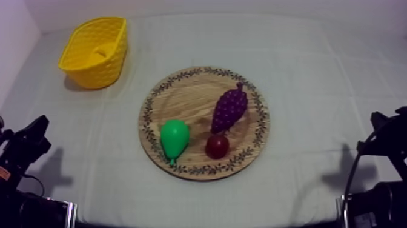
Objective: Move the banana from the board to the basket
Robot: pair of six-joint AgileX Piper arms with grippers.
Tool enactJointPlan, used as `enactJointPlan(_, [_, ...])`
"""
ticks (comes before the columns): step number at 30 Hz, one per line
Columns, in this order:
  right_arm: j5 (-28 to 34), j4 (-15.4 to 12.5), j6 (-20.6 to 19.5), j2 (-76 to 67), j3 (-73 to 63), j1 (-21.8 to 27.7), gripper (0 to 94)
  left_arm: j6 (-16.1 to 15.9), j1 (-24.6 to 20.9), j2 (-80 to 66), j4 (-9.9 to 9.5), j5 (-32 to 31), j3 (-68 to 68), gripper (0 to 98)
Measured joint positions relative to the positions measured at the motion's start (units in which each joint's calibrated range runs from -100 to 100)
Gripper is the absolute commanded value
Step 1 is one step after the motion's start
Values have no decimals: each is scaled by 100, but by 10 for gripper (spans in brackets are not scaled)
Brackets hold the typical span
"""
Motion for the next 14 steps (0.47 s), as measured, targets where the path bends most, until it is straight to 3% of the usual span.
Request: enactJointPlan(14, [1, 0, 0, 0, 0, 0, 3, -61, 0, 0, 0, 0, 0, 1])
